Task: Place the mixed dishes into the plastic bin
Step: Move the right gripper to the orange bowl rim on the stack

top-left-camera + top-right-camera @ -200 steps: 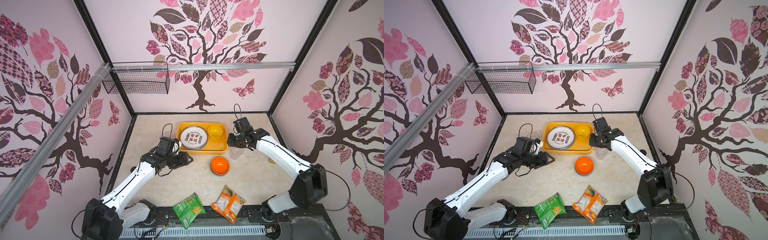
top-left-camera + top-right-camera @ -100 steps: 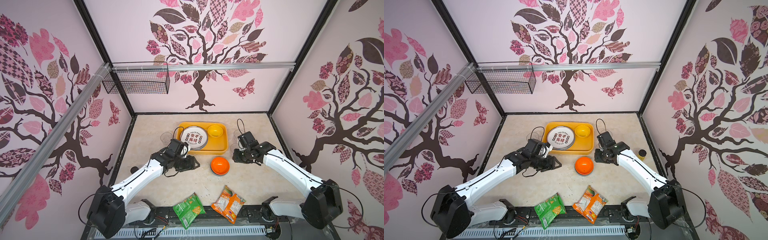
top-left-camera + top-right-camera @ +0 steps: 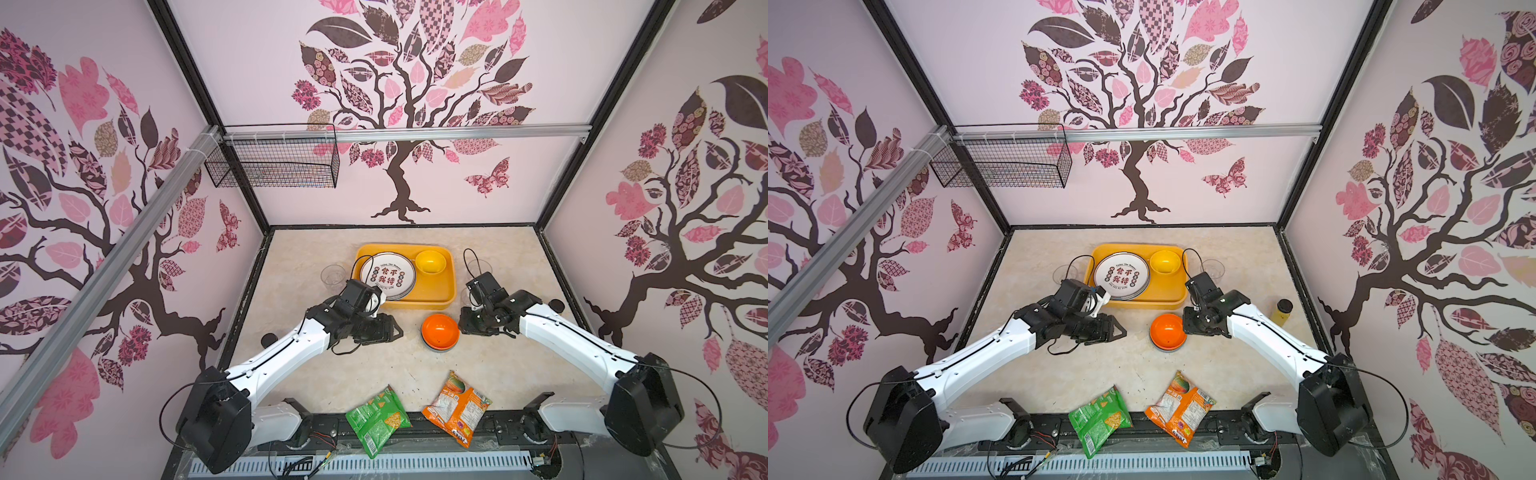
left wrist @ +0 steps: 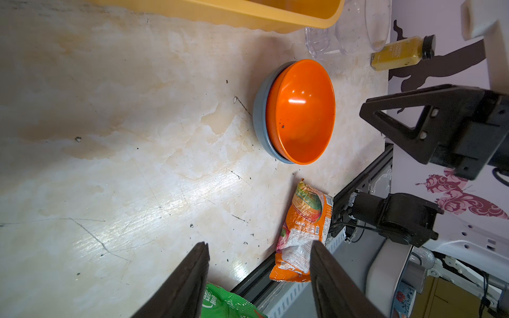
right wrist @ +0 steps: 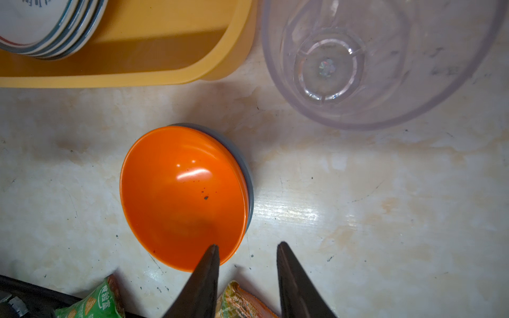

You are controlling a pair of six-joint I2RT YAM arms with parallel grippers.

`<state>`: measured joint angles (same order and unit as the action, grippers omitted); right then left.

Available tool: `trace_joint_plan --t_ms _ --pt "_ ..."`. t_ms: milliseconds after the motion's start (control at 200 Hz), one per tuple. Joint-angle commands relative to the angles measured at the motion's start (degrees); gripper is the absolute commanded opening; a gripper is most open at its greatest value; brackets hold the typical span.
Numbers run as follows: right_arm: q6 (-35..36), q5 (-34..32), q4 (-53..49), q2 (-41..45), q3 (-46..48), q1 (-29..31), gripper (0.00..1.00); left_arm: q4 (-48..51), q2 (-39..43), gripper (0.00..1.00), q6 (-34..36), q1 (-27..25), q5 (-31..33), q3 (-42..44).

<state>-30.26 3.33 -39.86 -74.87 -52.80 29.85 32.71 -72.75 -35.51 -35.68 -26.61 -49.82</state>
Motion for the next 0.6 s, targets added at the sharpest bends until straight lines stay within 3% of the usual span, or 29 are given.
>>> trace_joint_plan --t_ms 0,595 --pt "-1.09 0.36 0.80 -2.30 1.07 0.61 0.38 -1.06 -0.15 0.61 1.16 -0.20 0.58 -1.13" --pt "-2.33 0.82 4.35 -7.71 2.43 2.19 0.27 -1.91 0.05 0.61 -0.08 -0.25 1.53 0.63"
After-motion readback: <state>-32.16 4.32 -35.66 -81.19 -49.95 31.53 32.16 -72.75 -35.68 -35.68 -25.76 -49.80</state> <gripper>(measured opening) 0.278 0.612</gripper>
